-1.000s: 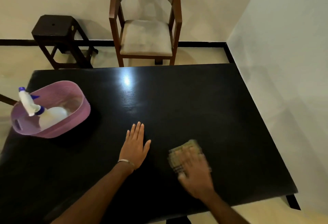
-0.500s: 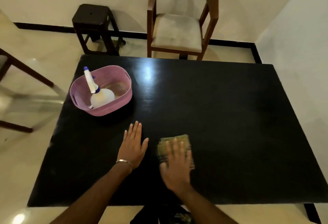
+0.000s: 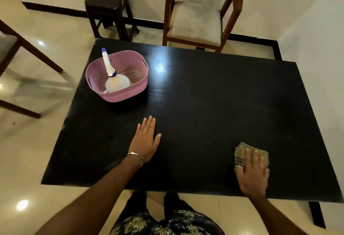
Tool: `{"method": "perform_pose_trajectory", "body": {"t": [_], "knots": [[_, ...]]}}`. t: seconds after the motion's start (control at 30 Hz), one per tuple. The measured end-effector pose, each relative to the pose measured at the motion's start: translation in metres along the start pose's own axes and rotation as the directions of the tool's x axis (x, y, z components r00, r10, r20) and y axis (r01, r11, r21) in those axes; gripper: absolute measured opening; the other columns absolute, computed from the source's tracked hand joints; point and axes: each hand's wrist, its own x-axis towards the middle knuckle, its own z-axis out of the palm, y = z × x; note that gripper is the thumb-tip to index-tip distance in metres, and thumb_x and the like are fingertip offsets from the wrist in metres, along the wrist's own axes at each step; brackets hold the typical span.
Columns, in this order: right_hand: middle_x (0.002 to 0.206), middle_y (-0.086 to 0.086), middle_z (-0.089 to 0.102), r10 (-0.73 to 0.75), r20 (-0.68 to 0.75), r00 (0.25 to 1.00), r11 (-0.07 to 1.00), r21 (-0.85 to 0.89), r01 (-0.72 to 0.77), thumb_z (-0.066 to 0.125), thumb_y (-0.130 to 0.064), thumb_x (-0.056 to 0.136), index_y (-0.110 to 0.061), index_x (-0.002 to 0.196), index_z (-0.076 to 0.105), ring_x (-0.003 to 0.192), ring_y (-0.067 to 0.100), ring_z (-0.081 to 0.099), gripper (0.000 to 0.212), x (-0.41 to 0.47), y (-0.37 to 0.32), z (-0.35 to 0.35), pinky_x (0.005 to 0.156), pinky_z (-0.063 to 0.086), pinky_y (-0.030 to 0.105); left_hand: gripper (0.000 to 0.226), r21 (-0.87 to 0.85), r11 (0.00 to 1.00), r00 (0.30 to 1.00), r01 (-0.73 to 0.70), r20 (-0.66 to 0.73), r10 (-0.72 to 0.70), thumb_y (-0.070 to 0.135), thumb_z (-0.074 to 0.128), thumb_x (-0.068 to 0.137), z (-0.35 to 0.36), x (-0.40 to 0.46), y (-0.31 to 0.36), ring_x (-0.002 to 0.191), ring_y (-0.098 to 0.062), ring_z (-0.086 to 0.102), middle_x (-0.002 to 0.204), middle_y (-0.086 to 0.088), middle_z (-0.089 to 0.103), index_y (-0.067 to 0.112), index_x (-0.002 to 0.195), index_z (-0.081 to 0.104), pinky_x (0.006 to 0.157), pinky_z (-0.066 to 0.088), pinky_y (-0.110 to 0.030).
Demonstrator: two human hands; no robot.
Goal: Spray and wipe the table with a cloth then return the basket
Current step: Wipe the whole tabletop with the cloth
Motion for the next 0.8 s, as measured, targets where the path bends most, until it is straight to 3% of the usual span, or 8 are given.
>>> {"method": "perform_pose_trajectory", "body": {"t": [0.13, 0.33, 0.43, 0.53, 0.67, 0.8], "knots": [[0.168, 0.009, -0.005, 0.095, 0.001, 0.995, 0.995, 0.002, -0.095, 0.051, -0.042, 0.099, -0.03, 0.152, -0.014, 0.154, 0.036, -0.002, 0.085, -0.029, -0.029, 0.015, 0.121, 0.009, 0.062, 0.063, 0.004, 1.0, 1.0, -0.005, -0.001, 0.005, 0.043, 0.024, 0.101, -0.01, -0.009, -0.027, 0.148, -0.015, -0.008, 0.162, -0.002, -0.003, 0.016, 0.153, 0.002, 0.121, -0.001, -0.038], [0.168, 0.007, -0.001, -0.156, 0.016, 0.988, 0.988, -0.007, 0.156, 0.041, -0.05, 0.088, -0.026, 0.16, 0.005, 0.154, 0.032, 0.0, 0.084, -0.109, -0.164, 0.069, 0.12, 0.005, 0.059, 0.064, 0.003, 1.0, 1.0, -0.005, 0.021, 0.004, 0.044, 0.024, 0.1, -0.03, -0.025, -0.084, 0.148, -0.016, -0.008, 0.162, -0.002, -0.003, 0.015, 0.153, 0.002, 0.122, -0.001, -0.038], [0.169, 0.006, 0.002, -0.298, 0.039, 0.954, 0.955, -0.006, 0.298, 0.037, -0.052, 0.083, -0.03, 0.16, 0.005, 0.154, 0.03, 0.001, 0.087, -0.138, -0.231, 0.087, 0.12, -0.001, 0.054, 0.064, 0.01, 1.0, 1.0, 0.006, 0.012, -0.006, 0.044, 0.023, 0.101, -0.038, -0.035, -0.119, 0.149, -0.017, -0.007, 0.162, -0.003, -0.003, 0.015, 0.153, 0.002, 0.121, -0.003, -0.036], [0.168, 0.006, 0.003, -0.43, 0.065, 0.9, 0.902, -0.016, 0.432, 0.038, -0.051, 0.084, -0.032, 0.16, 0.002, 0.154, 0.029, 0.001, 0.086, -0.161, -0.294, 0.1, 0.12, 0.002, 0.054, 0.063, 0.027, 0.999, 0.999, 0.037, -0.007, -0.036, 0.044, 0.022, 0.101, -0.046, -0.048, -0.161, 0.149, -0.017, -0.006, 0.162, -0.003, -0.002, 0.014, 0.153, 0.003, 0.119, -0.005, -0.034], [0.165, -0.002, -0.022, -0.617, 0.169, 0.769, 0.782, 0.017, 0.623, 0.029, -0.052, 0.088, -0.043, 0.153, -0.021, 0.152, 0.021, -0.023, 0.083, -0.185, -0.37, 0.11, 0.12, -0.011, 0.053, 0.066, 0.023, 0.994, 0.994, 0.102, -0.043, -0.101, 0.048, 0.015, 0.098, -0.059, -0.067, -0.217, 0.149, -0.017, -0.007, 0.162, -0.004, 0.0, 0.013, 0.153, 0.004, 0.118, -0.007, -0.034], [0.167, -0.002, -0.013, -0.745, 0.19, 0.64, 0.655, 0.024, 0.755, 0.037, -0.05, 0.089, -0.036, 0.16, -0.001, 0.153, 0.022, -0.018, 0.082, -0.202, -0.446, 0.12, 0.119, -0.012, 0.052, 0.066, -0.055, 0.979, 0.974, 0.195, -0.108, -0.2, 0.048, 0.015, 0.098, -0.074, -0.087, -0.263, 0.149, -0.016, -0.006, 0.162, -0.003, 0.001, 0.015, 0.154, 0.006, 0.117, -0.007, -0.031]]}}
